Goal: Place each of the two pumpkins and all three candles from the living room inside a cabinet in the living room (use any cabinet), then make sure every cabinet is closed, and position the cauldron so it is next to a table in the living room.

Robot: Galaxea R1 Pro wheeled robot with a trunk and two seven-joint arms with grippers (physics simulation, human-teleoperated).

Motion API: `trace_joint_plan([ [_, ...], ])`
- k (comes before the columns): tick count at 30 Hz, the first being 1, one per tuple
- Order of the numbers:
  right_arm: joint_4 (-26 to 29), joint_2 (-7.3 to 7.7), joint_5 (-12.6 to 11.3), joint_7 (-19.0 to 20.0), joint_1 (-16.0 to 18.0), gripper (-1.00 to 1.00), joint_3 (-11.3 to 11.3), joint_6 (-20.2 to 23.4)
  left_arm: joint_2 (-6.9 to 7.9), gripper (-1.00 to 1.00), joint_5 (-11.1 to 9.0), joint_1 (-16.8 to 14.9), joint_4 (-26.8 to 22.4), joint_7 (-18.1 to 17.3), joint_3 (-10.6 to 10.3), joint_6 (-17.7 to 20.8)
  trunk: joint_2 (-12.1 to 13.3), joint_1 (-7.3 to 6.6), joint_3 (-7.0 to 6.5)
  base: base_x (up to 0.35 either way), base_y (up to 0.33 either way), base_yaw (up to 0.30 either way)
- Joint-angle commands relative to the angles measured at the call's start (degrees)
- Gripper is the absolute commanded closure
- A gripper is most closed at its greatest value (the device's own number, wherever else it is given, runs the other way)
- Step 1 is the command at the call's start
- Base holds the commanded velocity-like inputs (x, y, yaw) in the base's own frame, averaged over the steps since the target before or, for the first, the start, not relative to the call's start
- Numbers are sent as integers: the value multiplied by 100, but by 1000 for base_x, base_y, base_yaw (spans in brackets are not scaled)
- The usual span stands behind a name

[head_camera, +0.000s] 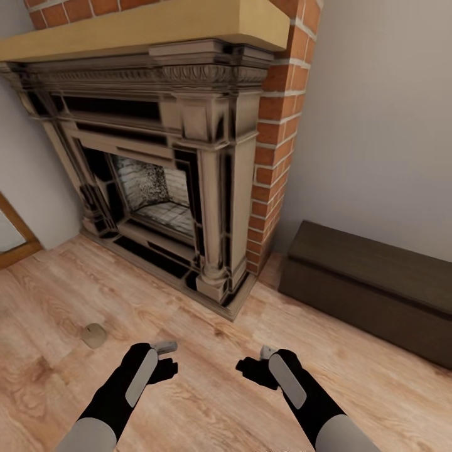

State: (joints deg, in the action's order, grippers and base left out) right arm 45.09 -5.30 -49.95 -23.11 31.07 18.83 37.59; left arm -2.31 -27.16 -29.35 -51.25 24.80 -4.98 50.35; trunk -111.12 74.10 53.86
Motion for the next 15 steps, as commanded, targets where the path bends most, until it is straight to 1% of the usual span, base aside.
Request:
trace_joint_plan([
  [1, 3, 1, -59, -27, 5, -100, 15, 2, 3, -100, -61, -1, -8, 55, -10, 11, -2, -1, 5, 0, 0, -262],
  [15, -66, -5, -59, 26, 5, -100, 13, -13, 11, -100, -61, -1, -8, 44, -10, 5, -2, -1, 5, 0, 0, -258],
])
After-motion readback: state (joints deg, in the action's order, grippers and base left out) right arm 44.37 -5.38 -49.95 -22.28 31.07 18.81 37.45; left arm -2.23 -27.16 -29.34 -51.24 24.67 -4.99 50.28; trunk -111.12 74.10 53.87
